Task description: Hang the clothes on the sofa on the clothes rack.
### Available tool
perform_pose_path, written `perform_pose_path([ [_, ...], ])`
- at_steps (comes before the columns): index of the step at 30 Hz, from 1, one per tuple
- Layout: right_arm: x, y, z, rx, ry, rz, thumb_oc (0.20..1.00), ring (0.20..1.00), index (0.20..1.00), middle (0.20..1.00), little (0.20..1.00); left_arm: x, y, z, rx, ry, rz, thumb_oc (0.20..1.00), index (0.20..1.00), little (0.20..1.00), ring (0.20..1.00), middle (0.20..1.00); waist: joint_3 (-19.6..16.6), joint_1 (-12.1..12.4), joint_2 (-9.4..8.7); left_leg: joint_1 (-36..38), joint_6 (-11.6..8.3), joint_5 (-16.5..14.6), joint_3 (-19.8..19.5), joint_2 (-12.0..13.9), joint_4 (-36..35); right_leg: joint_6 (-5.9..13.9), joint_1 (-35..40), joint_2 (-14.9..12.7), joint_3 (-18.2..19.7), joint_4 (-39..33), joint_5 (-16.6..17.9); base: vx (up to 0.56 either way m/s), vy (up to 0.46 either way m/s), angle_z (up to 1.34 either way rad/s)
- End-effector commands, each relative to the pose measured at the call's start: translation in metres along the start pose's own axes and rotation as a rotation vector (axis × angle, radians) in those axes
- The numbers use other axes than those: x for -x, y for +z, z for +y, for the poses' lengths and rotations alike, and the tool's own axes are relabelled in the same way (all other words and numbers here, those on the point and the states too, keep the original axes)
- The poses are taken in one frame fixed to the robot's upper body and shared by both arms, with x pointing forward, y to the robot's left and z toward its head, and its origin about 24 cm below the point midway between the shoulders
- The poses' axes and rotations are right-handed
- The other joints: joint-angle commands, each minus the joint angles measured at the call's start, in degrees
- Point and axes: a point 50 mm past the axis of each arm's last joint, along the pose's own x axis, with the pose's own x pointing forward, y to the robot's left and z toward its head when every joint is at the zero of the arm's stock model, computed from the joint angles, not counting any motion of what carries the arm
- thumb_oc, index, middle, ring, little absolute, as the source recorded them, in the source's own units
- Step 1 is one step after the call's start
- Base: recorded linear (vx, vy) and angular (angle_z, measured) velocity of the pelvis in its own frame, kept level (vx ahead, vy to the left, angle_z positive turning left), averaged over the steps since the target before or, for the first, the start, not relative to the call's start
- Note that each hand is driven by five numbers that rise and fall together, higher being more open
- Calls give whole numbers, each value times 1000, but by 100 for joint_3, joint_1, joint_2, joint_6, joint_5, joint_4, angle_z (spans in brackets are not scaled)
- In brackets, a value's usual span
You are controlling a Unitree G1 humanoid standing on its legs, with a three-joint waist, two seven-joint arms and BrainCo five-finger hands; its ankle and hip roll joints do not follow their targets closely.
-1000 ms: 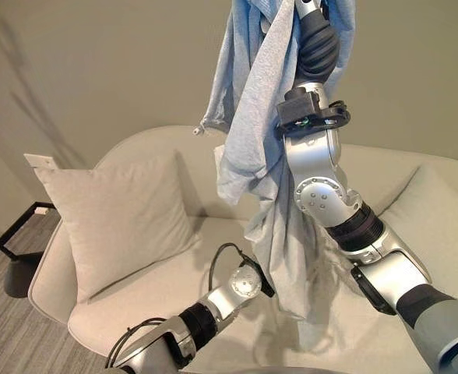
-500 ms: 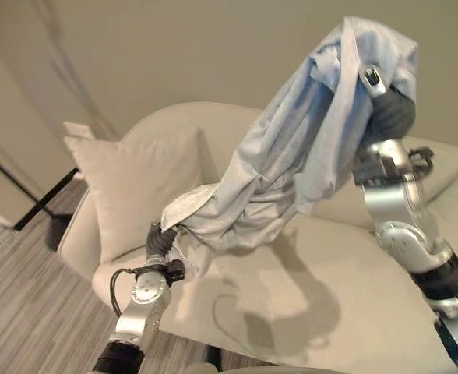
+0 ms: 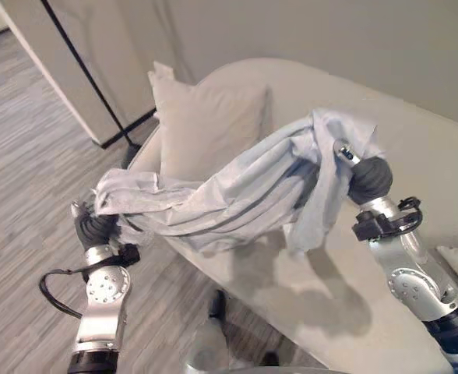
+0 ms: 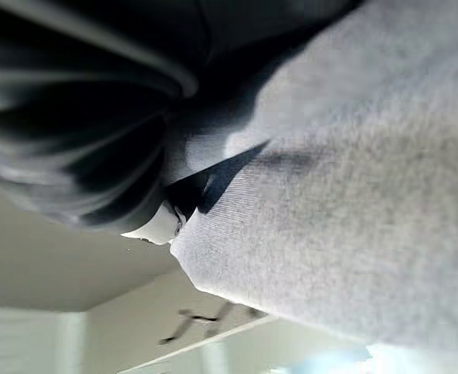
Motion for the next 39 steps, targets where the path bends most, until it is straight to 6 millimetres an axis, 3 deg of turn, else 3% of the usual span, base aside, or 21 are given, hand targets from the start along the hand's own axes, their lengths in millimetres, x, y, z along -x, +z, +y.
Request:
perform_pose_path([
  [1,0,17,8,-20,64,-104,200,200,200,200,200,-10,28,10,-16,80,-201,200,200,200,200,200,-819,-294,129,681,-206,620,36,699,-402,696,-505,-461,159,-32,483,-84,182,55],
  [2,0,17,8,-20,64,-104,200,200,200,200,200,-10,28,10,-15,80,-201,200,200,200,200,200,-823,-296,133,675,-202,645,34,699,-419,692,-513,-457,155,-41,503,-17,368,42],
  [3,6,13,9,-34,67,-67,200,200,200,200,200,-2,26,1,-8,46,-195,200,200,200,200,200,-957,-436,212,1090,-405,999,-284,1140,-404,839,-600,-656,183,-44,586,-5,288,30],
  [4,7,13,9,-33,66,-66,200,200,200,200,200,-2,26,0,-8,45,-194,200,200,200,200,200,-960,-450,236,1103,-421,1024,-309,1159,-440,834,-584,-634,158,-44,580,-45,720,29],
  [5,11,9,9,-46,41,-49,200,200,200,200,200,7,26,-17,61,-14,-173,200,200,200,200,200,-1031,-601,375,1226,-675,1702,-459,1597,-617,1005,-702,-934,51,14,681,-68,592,43],
  [8,18,5,2,-33,-26,-40,200,200,200,200,200,17,33,-39,113,-121,-194,200,200,200,200,200,-1071,-748,462,1169,-849,2129,-325,1920,-968,1252,-819,-1390,-74,171,798,-49,681,106],
  [9,19,7,3,-35,-44,-54,200,200,200,200,200,21,37,-48,139,-164,-210,200,200,200,200,200,-1052,-743,489,1005,-849,1972,-502,1916,-995,1412,-843,-1646,-3,240,897,74,861,42],
  [10,24,4,-1,-30,-81,-49,200,200,200,200,200,28,36,-53,155,-197,-200,200,200,200,200,200,-1098,-758,556,1019,-849,1261,-575,1835,-980,1547,-832,-1876,44,282,1025,91,1029,48],
  [11,38,3,-10,-10,-163,-47,200,200,200,200,200,35,37,-63,188,-276,-183,200,200,200,200,200,-1063,-774,508,1020,-849,157,-397,1684,-874,1634,-755,-2212,-12,306,1254,75,1050,46],
  [12,48,0,-13,-18,-230,-54,200,200,200,200,200,36,37,-66,189,-316,-181,200,200,200,200,200,-983,-768,399,907,-718,-355,-365,1369,-611,1634,-682,-2535,-56,287,1913,-3,917,65],
  [14,50,-9,-13,-58,-273,-75,200,200,200,200,200,25,38,-54,55,-329,-267,200,200,200,200,200,-772,-654,172,943,-336,-673,76,732,-451,1634,-906,-3194,-609,598,3043,-52,773,74],
  [16,52,-11,-10,-91,-285,-101,200,200,200,200,200,19,41,-45,7,-306,-308,200,200,200,200,200,-670,-710,120,1038,-211,-652,135,492,-527,1634,-898,-3115,-627,778,2895,-19,573,-21],
  [19,63,-5,-9,-104,-279,-114,200,200,200,200,200,22,40,-50,43,-322,-301,200,200,200,200,200,-718,-929,-2,1113,90,-589,69,33,-715,1480,-1096,-2264,293,1045,1870,50,467,9],
  [21,70,-1,-11,-59,-273,-85,200,200,200,200,200,26,36,-50,42,-356,-272,200,200,200,200,200,-739,-988,39,1200,251,-568,99,-182,-847,1204,-1214,-1560,312,1319,1109,49,333,35],
  [22,70,-1,-11,-59,-273,-84,200,200,200,200,200,26,36,-50,42,-356,-271,200,200,200,200,200,-738,-981,48,1214,243,-567,104,-170,-857,1197,-1219,-1552,317,1341,1089,66,290,-12],
  [24,74,2,-14,-42,-265,-75,200,200,200,200,200,28,33,-51,44,-373,-243,200,200,200,200,200,-760,-1071,-21,1306,317,-565,79,-464,-950,921,-1356,-653,444,1152,658,100,268,-15],
  [26,77,6,-17,-34,-276,-88,200,200,200,200,200,32,30,-57,84,-390,-210,200,200,200,200,200,-715,-1238,-135,1403,391,-675,-81,-752,-993,835,-1587,46,1184,780,699,186,203,-7],
  [31,82,3,-19,-33,-293,-67,200,200,200,200,200,47,33,-73,142,-491,-190,200,200,200,200,200,-856,-1280,-243,1582,495,-1040,-382,-1002,-765,688,-1230,193,1494,394,795,311,8,55],
  [32,79,9,-20,-6,-282,-82,200,200,200,200,200,48,37,-78,159,-518,-207,200,200,200,200,200,-831,-1289,-277,1350,384,-1208,-306,-924,-73,673,-1070,123,1406,246,797,243,-65,30],
  [34,71,9,-21,31,-260,-72,200,200,200,200,200,44,42,-80,182,-502,-221,200,200,200,200,200,-694,-1221,-361,522,199,-712,-13,-463,1684,563,-752,-9,1260,83,720,239,-44,46],
  [39,67,7,-17,40,-234,-49,200,200,200,200,200,44,40,-77,184,-478,-208,200,200,200,200,200,-752,-1139,-396,222,290,-639,280,-54,1355,600,-557,-150,1324,39,552,201,73,4],
])
